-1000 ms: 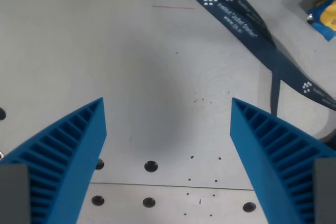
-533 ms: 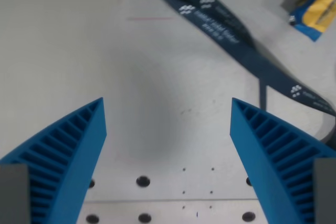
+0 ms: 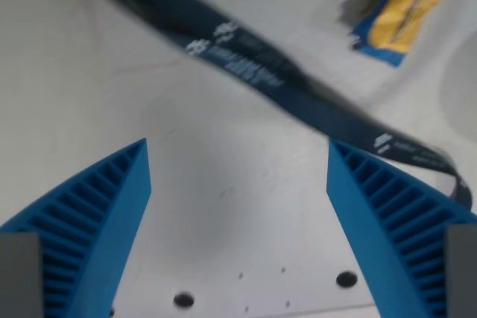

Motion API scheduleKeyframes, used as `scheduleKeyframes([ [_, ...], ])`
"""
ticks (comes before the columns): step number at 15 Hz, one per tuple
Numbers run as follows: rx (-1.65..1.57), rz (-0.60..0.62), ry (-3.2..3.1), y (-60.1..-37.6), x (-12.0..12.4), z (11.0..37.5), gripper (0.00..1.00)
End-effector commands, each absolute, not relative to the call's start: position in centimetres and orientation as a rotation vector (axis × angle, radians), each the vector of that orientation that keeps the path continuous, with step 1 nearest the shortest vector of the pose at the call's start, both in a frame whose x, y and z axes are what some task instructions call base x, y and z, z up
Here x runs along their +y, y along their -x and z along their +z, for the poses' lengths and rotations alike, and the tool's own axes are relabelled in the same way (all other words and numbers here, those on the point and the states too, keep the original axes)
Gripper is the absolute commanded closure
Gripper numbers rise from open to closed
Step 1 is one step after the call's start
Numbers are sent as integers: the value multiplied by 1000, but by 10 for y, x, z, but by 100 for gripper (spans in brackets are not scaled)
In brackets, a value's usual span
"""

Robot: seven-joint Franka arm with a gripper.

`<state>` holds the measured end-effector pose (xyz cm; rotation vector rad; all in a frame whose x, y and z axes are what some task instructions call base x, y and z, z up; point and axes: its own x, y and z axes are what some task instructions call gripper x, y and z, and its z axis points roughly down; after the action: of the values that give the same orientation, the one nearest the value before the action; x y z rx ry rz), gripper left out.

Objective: Move above the blue bag

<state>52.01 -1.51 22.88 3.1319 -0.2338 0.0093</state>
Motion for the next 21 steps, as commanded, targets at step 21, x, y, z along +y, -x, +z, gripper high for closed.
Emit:
scheduleKeyframes([
  [21, -991, 35, -2988, -577, -126, 157, 0],
])
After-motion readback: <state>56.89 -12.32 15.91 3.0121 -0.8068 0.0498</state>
